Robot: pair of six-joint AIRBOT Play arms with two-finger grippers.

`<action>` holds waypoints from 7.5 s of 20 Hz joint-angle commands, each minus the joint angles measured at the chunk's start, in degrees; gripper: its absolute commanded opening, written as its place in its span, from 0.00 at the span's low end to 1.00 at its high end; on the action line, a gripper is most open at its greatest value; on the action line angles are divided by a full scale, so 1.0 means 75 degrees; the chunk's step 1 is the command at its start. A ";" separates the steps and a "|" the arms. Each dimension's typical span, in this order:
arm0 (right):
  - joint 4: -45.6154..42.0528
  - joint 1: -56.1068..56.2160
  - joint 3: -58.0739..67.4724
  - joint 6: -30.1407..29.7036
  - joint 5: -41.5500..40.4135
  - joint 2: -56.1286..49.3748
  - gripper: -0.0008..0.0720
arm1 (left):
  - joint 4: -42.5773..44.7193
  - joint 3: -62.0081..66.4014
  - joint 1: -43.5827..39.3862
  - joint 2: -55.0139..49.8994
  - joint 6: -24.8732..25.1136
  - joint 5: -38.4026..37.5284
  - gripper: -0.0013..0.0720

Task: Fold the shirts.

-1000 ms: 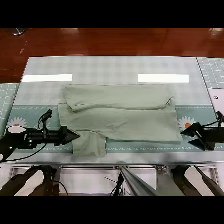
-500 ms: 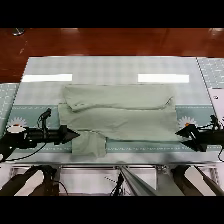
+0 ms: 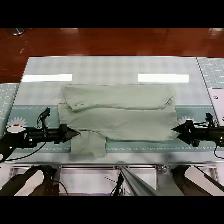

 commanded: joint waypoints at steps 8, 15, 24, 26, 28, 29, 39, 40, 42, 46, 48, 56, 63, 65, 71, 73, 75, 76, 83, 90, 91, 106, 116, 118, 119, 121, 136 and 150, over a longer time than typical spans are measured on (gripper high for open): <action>-0.0134 0.1096 0.0627 -0.0504 -0.0061 -0.0061 0.04 | -0.0160 0.0664 0.0009 0.0003 0.0044 -0.0169 0.05; 0.0425 0.1201 0.2967 -0.0070 -0.0131 -0.0149 0.04 | -0.0152 0.3319 -0.0055 -0.0799 -0.0338 0.0796 0.05; 0.0522 0.2728 0.5281 0.0315 -0.0930 -0.2684 0.04 | -0.0131 0.7391 -0.1052 -0.4768 -0.1507 0.0358 0.05; 0.0551 0.2926 0.5677 0.0367 -0.1052 -0.3244 0.04 | -0.0102 0.8052 -0.1049 -0.5534 -0.1836 -0.0020 0.05; 0.0557 0.2993 0.5995 0.0545 -0.1230 -0.3687 0.04 | -0.0076 0.8408 -0.1003 -0.6012 -0.1915 -0.0213 0.05; 0.0557 0.2993 0.6146 0.0653 -0.1262 -0.3876 0.04 | -0.0070 0.8469 -0.0950 -0.6140 -0.1950 -0.0201 0.05; 0.0918 0.2990 0.6671 0.0947 -0.1172 -0.4584 0.89 | 0.0067 0.8571 -0.0568 -0.6292 -0.1107 -0.0568 0.97; 0.0941 0.2926 0.6732 0.0831 -0.0953 -0.4535 0.87 | 0.0105 0.8652 -0.0527 -0.6295 -0.1116 -0.0787 0.98; 0.0860 0.2672 0.7015 0.0816 -0.0356 -0.4403 0.87 | 0.0705 0.9122 -0.0236 -0.6280 -0.1979 -0.1384 0.98; 0.0283 0.1617 0.7463 0.0775 0.0912 -0.3885 0.87 | 0.4042 0.9833 0.0682 -0.5639 -0.3794 -0.2728 0.98; -0.0743 0.1405 0.7353 0.0781 0.1070 -0.3666 0.87 | 0.5199 0.9355 0.0915 -0.4765 -0.4001 -0.2049 0.98; 0.0146 0.1784 0.5636 0.0408 -0.0493 -0.4022 0.87 | 0.3742 0.4135 -0.1204 -0.0341 -0.3494 0.2678 0.98; 0.1550 0.2917 0.5636 -0.0242 -0.0731 -0.4785 0.86 | 0.3101 0.3893 -0.3104 -0.0647 -0.3529 0.3337 0.98; 0.1489 0.2999 0.5636 -0.0245 -0.0641 -0.4785 0.53 | 0.2879 0.3893 -0.3188 -0.0781 -0.3526 0.3348 0.98; -0.0117 0.2754 0.5619 -0.0227 0.0399 -0.3174 0.04 | 0.2072 0.3990 -0.3354 -0.0854 -0.2591 0.3308 0.05; -0.0746 0.2754 0.5278 -0.0082 0.0557 -0.1938 0.04 | 0.2092 0.4657 -0.4156 -0.1151 -0.1425 0.3416 0.05; -0.0656 0.2757 0.4634 0.0038 0.0554 -0.0551 0.04 | 0.2442 0.5724 -0.5106 -0.1932 -0.1877 0.3727 0.05; -0.0600 0.2760 0.4310 0.0093 0.0568 0.0119 0.04 | 0.2611 0.6388 -0.5514 -0.2503 -0.2273 0.3727 0.05; -0.0513 0.2760 0.3212 0.1142 0.1332 0.3821 0.04 | 0.2748 1.0681 -0.7513 -0.6647 -0.3736 0.1425 0.05; -0.0393 0.2946 0.3212 0.1250 0.1492 0.4293 0.04 | 0.1323 1.1229 -0.9110 -0.7612 -0.3902 0.0813 0.05; -0.0393 0.3112 0.3212 0.1250 0.1448 0.4293 0.04 | 0.1279 1.1243 -0.9142 -0.7600 -0.3888 0.0810 0.05; 0.0321 0.8294 0.5217 0.1591 -0.1614 0.0393 0.04 | 0.2847 0.9358 -0.2387 -0.1684 -0.3182 -0.0385 0.05; 0.0393 1.0107 0.8985 0.2130 -0.2302 -0.5269 0.40 | 0.2809 0.3987 -0.2055 0.4065 -0.3246 0.0154 0.05; 0.0670 0.9949 0.9005 0.2133 -0.2037 -0.5383 0.87 | 0.2818 0.3509 -0.2049 0.4045 -0.3241 0.0172 0.05; 0.0673 0.9678 0.9008 0.2136 -0.1638 -0.5231 0.87 | 0.2818 0.3378 -0.2049 0.3958 -0.3238 0.0251 0.05; 0.0635 0.8845 0.9008 0.2092 -0.0367 -0.4619 0.87 | 0.2821 0.3255 -0.2049 0.3724 -0.3235 0.0493 0.05; -0.0326 0.6793 -0.1125 0.5100 -0.4319 0.3293 0.87 | 0.2809 0.2827 -0.2055 0.3357 -0.3101 0.0825 0.05; 0.2824 0.7761 0.3500 0.0017 -0.2014 -0.2841 0.04 | 0.2754 0.2267 -0.2055 0.3083 -0.3098 0.0953 0.05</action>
